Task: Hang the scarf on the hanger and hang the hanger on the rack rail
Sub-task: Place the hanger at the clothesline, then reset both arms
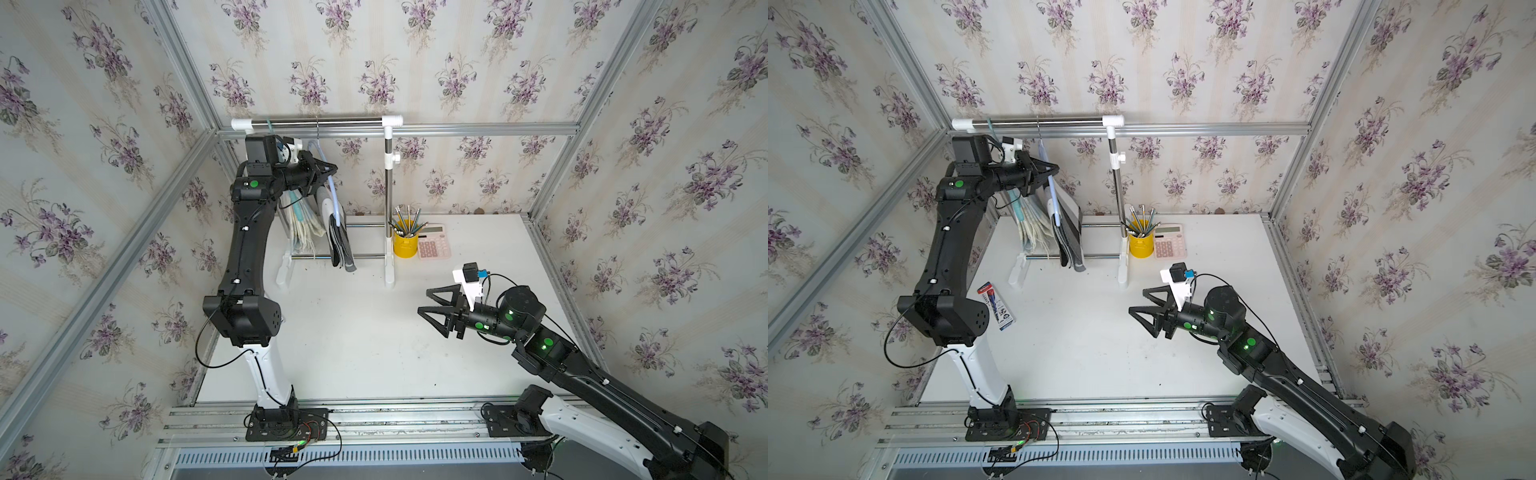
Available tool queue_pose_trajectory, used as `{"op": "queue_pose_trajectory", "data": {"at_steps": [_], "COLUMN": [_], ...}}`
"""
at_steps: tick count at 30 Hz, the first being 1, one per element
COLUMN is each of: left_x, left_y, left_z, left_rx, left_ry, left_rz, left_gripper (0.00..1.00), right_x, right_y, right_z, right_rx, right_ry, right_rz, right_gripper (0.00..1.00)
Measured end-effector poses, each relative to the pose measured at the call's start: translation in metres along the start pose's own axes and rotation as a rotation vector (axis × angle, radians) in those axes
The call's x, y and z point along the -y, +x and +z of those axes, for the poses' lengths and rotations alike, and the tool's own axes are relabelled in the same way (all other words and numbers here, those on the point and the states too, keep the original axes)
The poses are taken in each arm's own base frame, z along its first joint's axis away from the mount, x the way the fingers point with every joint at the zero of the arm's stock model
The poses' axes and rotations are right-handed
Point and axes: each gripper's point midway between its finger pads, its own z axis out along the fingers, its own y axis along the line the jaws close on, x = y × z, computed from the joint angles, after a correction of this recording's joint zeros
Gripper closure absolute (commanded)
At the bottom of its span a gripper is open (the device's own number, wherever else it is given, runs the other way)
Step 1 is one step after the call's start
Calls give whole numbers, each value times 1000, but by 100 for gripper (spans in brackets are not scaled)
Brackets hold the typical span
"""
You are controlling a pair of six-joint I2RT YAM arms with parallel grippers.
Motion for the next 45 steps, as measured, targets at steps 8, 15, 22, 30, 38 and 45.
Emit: {"op": "queue_pose_trajectory", "data": {"at_steps": [8, 15, 22, 30, 38, 45], "left_x": [-4, -25, 2, -123, -275, -346], "left_y": [2, 16, 54, 157, 195, 179], "left_z": [2, 2, -76, -170, -178, -171], "left_rx": [26, 9, 172, 435, 522, 530], "left_ry": [-20, -45, -156, -478, -754, -972], "left_rz": [17, 9, 291, 515, 570, 624], "left_gripper": [100, 14, 13, 13, 13, 13], "right_x": [1, 10, 68, 160, 249, 290], "right_y": [2, 0, 17, 35, 99, 89], "right_z": [1, -1, -16, -73, -168, -182], "right_rx": [-6, 9, 45, 126, 88, 80], "right_ry": [3, 56, 351, 844, 1346, 1483], "right_rz": [12, 6, -34, -128, -250, -300], "right_gripper": [22, 5, 0, 0, 0, 0]}}
